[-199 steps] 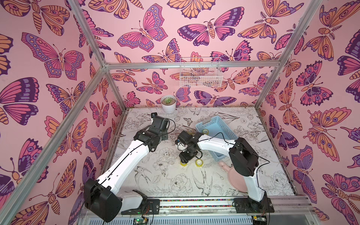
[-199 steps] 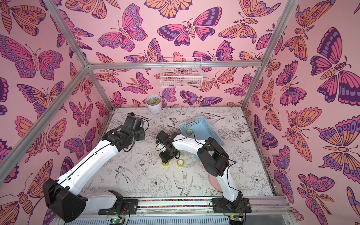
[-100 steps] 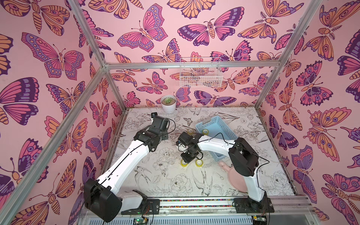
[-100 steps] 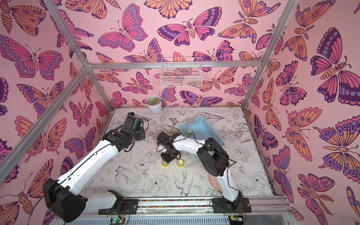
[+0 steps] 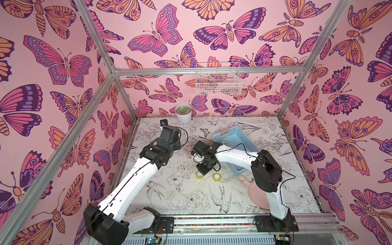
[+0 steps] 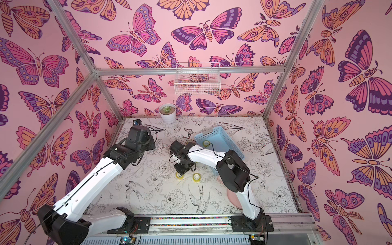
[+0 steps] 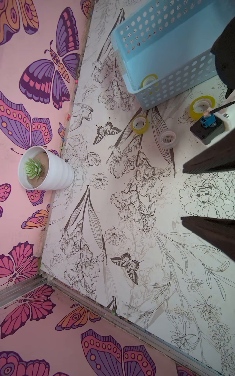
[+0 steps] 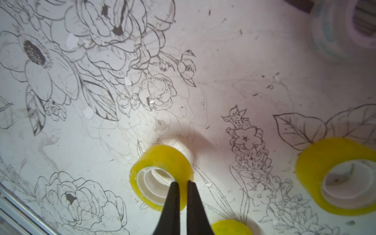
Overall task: Put the transparent tape into the storage box
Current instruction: Pick up the tape from the center of the board, then place the tape in the storage box.
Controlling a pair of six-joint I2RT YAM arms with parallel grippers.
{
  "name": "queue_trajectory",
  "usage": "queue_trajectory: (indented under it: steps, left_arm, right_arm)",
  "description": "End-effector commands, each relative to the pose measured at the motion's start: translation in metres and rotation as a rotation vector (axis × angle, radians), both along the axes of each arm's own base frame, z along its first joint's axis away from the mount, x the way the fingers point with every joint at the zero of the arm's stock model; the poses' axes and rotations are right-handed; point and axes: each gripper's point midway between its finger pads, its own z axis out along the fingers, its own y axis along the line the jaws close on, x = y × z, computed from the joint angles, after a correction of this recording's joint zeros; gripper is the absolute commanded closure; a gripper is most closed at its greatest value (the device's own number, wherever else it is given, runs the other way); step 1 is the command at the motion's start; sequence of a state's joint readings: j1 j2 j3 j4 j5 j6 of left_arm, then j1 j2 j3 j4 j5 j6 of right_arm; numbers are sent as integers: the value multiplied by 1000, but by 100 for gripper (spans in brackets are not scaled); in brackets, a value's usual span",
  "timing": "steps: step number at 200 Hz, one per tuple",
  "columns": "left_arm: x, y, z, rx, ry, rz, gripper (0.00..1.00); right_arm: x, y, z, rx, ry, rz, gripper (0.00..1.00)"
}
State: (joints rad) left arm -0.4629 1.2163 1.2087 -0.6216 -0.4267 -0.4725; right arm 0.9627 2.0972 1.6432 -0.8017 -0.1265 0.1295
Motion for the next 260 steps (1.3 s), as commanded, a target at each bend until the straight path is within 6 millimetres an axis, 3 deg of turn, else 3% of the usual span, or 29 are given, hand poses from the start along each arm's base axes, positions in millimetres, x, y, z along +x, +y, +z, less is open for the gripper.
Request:
queue_trajectory:
  steps: [1, 29, 56, 94, 132, 143, 146, 160, 194, 219, 260]
  left_arm:
    - [2, 6, 5, 30, -26, 11, 59]
    - [5, 5, 17, 26, -59, -2, 59]
    - [7, 3, 28, 31, -81, -14, 59]
    - [13, -6, 38, 16, -106, -57, 59]
    - [22, -29, 28, -19, -83, -153, 59]
    - [23, -36, 30, -38, -86, -187, 59]
    - [28, -40, 18, -30, -55, -194, 59]
    - [32, -50, 10, -42, -33, -221, 59]
    - [39, -68, -8, -51, 9, -263, 59]
    - [42, -79, -19, -53, 36, -290, 59]
    - [44, -87, -30, -64, 69, -310, 59]
  right_arm:
    - [7, -5, 33, 0, -57, -8, 100]
    - [19, -10, 64, 23, -97, -43, 100]
    - [37, -28, 100, 37, -139, -98, 100]
    - [76, -77, 150, 56, -191, -236, 100]
    - [123, -134, 177, 51, -260, -380, 100]
    - [136, -150, 176, 43, -269, -425, 100]
    - [139, -153, 175, 41, -269, -435, 100]
    - [155, -170, 168, 32, -263, -484, 100]
    - [194, -199, 136, -4, -242, -576, 100]
    - [215, -209, 109, -18, -183, -615, 100]
    - [236, -210, 71, -56, -169, -631, 100]
